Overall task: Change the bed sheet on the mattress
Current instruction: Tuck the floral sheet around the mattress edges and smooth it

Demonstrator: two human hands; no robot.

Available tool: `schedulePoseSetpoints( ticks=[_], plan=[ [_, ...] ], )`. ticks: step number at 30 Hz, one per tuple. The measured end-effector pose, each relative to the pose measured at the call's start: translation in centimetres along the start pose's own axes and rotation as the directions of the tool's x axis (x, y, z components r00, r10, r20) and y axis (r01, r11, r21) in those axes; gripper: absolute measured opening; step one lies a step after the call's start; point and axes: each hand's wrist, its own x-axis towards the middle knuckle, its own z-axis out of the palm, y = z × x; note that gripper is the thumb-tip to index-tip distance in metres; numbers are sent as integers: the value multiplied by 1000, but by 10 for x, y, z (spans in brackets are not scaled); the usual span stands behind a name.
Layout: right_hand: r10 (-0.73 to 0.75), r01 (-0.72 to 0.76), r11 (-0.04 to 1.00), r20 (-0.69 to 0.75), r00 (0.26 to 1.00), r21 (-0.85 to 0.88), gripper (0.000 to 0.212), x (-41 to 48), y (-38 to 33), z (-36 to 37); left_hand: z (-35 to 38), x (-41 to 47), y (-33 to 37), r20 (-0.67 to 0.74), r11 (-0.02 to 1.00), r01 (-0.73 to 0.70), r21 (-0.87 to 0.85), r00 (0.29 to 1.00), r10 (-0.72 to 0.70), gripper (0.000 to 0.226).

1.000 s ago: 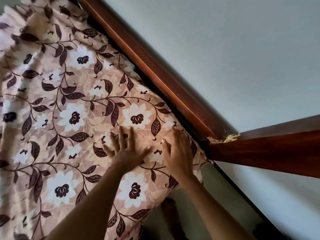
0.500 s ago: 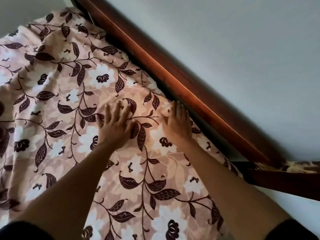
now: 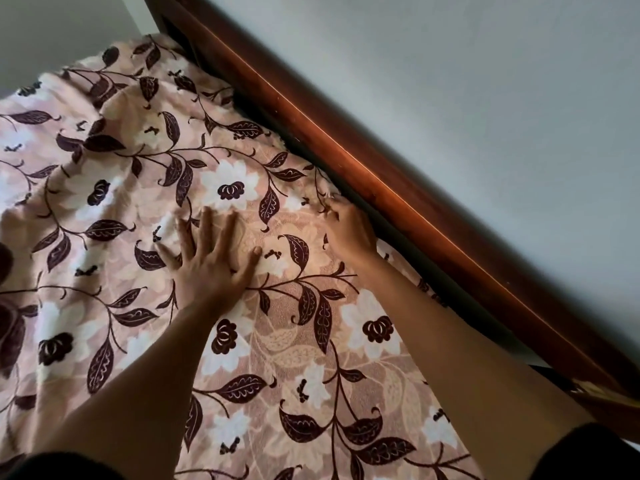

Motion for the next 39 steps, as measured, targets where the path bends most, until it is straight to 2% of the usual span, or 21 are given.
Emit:
schedulePoseSetpoints(
  ticks=[4, 9, 10, 12, 14, 15, 19, 23, 25, 28, 30, 32, 36, 39],
  plan=[
    [-37, 46, 957, 37, 999, -287, 46, -5, -4, -4, -1, -2, 1, -13, 1000, -1, 1, 1000, 1, 75],
    [102, -85, 957, 48, 994, -278, 53, 13, -9, -7, -3, -4, 2, 5, 1000, -3, -10, 1000, 3, 75],
    [62, -51, 956, 29, 998, -290, 54, 12, -13, -6, -4, -1, 0, 10, 1000, -5, -10, 1000, 5, 76],
    [-104, 110, 932, 38, 994, -345, 55, -7, -19, 3, -7, 5, -4, 26, 1000, -19, 1, 999, 19, 77],
    [-250, 283, 867, 132, 959, -411, 60, -30, -22, 20, -9, 21, -13, 19, 1000, -17, 13, 1000, 16, 78],
    [-272, 318, 832, 165, 948, -454, 63, -35, -22, 28, -11, 34, -20, 15, 1000, -14, 19, 1000, 14, 79],
    [-170, 210, 798, 124, 978, -565, 79, 1, -22, 36, -19, 84, -49, -3, 1000, 15, 20, 1000, -15, 77],
    [-54, 99, 866, 105, 993, -490, 84, 55, -49, 37, -23, 110, -65, -26, 997, 29, 66, 999, -27, 82],
    [-100, 144, 895, 125, 987, -423, 80, 71, -71, 43, -23, 115, -67, -37, 996, 35, 77, 999, -32, 83],
    [-210, 238, 906, 116, 971, -350, 62, 89, -103, 59, -23, 115, -66, -41, 996, 44, 80, 998, -41, 81],
    [-154, 162, 953, 51, 987, -256, 45, 107, -118, 66, -22, 114, -66, -42, 993, 57, 102, 998, -53, 81],
    [-131, 129, 970, 5, 991, -205, 41, 121, -128, 69, -21, 114, -66, -53, 991, 62, 120, 997, -56, 80],
    [-204, 205, 919, 38, 978, -337, 50, 130, -131, 75, -17, 114, -67, -71, 993, 63, 102, 996, -56, 77],
    [-182, 166, 917, -10, 983, -364, 58, 137, -133, 68, -14, 114, -68, -70, 994, 59, 88, 996, -53, 77]
  ],
)
